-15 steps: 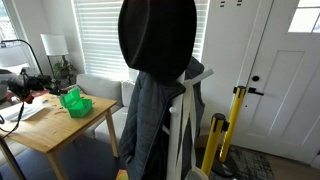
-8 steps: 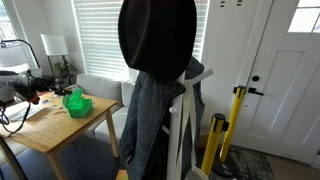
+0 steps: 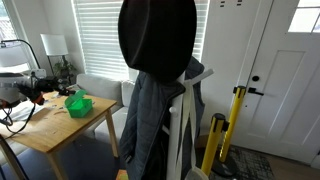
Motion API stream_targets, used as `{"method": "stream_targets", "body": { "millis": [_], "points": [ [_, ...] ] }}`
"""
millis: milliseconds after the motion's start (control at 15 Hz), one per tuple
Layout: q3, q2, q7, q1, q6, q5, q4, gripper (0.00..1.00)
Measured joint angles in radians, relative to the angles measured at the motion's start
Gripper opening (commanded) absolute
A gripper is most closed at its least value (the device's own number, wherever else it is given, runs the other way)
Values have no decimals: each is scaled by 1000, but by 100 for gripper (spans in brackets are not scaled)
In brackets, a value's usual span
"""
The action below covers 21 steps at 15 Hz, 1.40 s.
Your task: Close the green container
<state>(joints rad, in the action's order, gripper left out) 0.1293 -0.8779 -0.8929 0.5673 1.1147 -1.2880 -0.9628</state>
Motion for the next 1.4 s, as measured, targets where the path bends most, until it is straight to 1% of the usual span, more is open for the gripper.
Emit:
{"method": "stream_targets", "body": {
  "millis": [400, 533, 667, 933, 1067, 1400],
  "points": [
    [10, 0, -12, 21, -19, -26, 29, 100],
    [-2, 0, 9, 29, -54, -11, 46, 100],
    [-26, 0, 58, 42, -95, 23, 69, 100],
    [-98, 6, 180, 71, -181, 96, 138, 100],
    [-129, 22, 223, 84, -198, 137, 168, 100],
    [-219, 108, 260, 96, -209, 245, 225, 100]
  ]
}}
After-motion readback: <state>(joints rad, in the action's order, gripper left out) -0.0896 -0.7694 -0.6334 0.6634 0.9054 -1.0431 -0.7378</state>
